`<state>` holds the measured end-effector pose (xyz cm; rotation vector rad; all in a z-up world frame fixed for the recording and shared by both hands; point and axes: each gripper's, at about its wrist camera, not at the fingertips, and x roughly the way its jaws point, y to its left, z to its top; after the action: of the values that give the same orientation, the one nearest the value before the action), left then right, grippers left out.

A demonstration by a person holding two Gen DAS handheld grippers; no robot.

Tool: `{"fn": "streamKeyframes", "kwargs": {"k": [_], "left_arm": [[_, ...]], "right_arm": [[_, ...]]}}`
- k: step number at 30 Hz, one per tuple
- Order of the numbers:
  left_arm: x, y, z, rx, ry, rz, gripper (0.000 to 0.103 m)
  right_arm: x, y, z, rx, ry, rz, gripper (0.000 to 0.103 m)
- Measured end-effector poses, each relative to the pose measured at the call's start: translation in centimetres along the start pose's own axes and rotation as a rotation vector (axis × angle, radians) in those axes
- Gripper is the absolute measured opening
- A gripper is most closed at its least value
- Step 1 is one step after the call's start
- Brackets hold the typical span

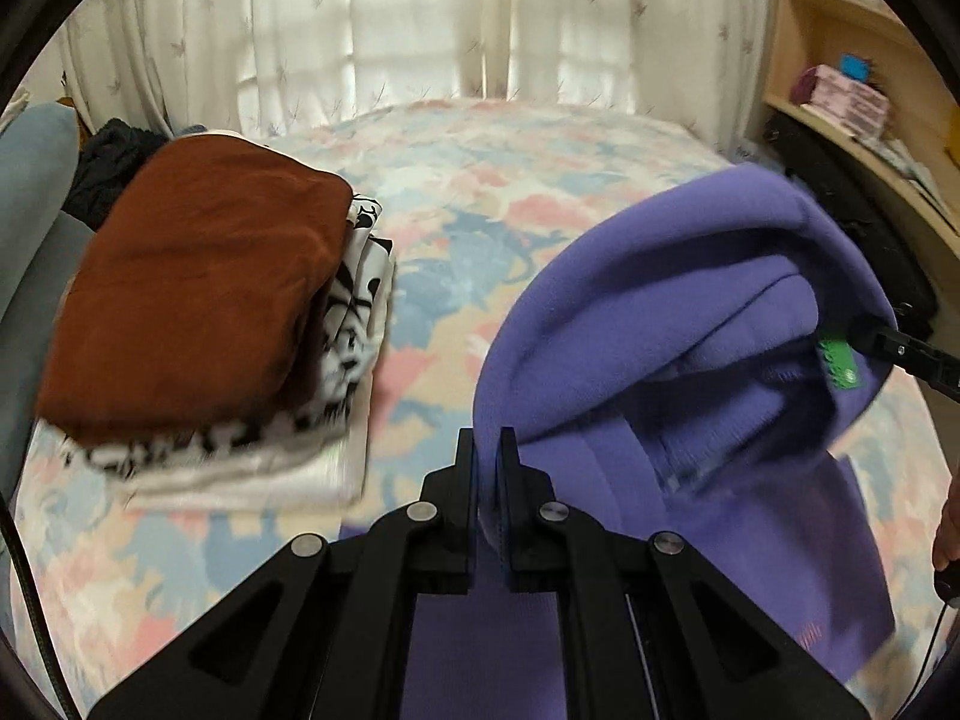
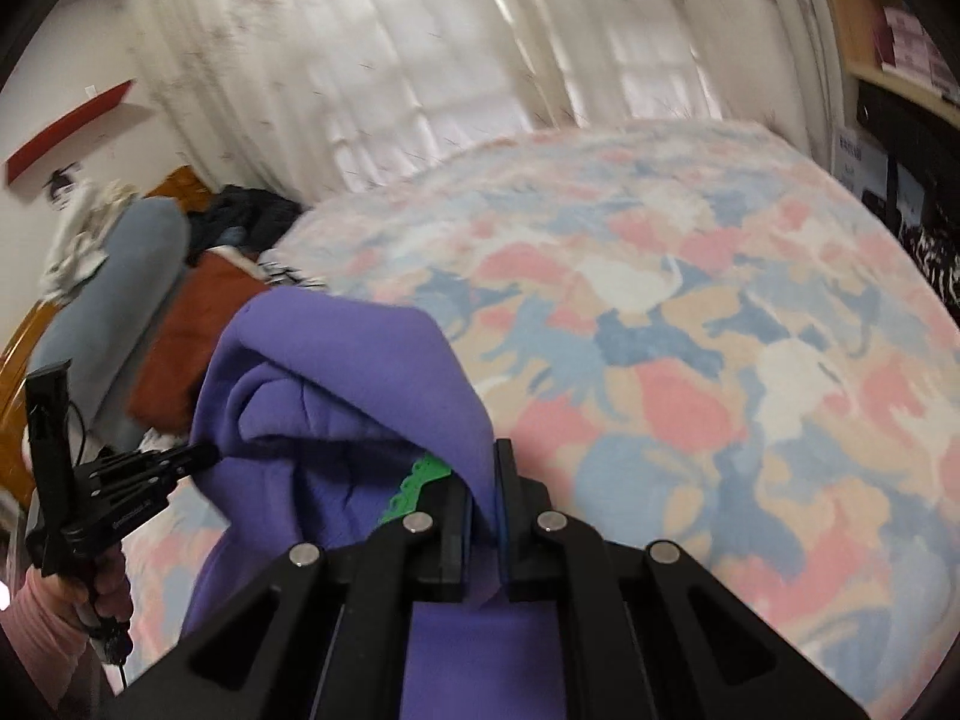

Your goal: Fold large clothes

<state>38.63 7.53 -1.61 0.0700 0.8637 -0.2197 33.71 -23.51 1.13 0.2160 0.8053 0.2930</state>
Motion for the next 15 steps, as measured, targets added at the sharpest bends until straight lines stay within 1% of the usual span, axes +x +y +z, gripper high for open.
{"fn": "streamKeyframes", "kwargs": {"k": [3, 5, 7, 8, 9, 10, 11, 12, 15], "left_arm": [[-3.2, 0.4, -3.4, -0.026, -0.008, -0.042, 0.003], [-5.0, 0.6, -6.4, -0.04, -0.009, -0.065, 0.003], [-5.8, 0.8, -10.2, -0.052, 0.006, -0.084, 0.003], [-5.8, 0.8, -11.4, -0.058, 0.022, -0.091, 0.003], [-5.7, 0.8, -13.3, -0.063, 0.043, -0.097, 0.003], [-5.4, 0.8, -14.8, -0.067, 0.055, -0.092, 0.003], [-5.2, 1.0, -16.5, -0.071, 0.075, -0.102, 0.003], [-5.2, 1.1, -18.6, -0.082, 0.102, -0.116, 0.003], [-4.6, 2.6, -22.4, -0.139, 0.157, -0.144, 0.003]], "right_arm": [[-3.8, 1.8, -2.6, -0.065, -0.038, -0.002, 0.005], [-5.9, 2.4, -4.9, -0.091, -0.052, -0.004, 0.006], [-7.1, 2.4, -7.5, -0.105, -0.051, -0.009, 0.006], [-7.5, 2.3, -9.1, -0.114, -0.041, -0.014, 0.008], [-7.7, 2.0, -10.9, -0.115, -0.02, -0.016, 0.009], [-7.5, 1.7, -12.2, -0.112, 0.007, -0.015, 0.012], [-7.2, 1.3, -14.1, -0.113, 0.055, -0.027, 0.014], [-6.8, 0.8, -16.1, -0.115, 0.102, -0.055, 0.014], [-6.4, -0.4, -20.5, -0.103, 0.2, -0.094, 0.014]]}}
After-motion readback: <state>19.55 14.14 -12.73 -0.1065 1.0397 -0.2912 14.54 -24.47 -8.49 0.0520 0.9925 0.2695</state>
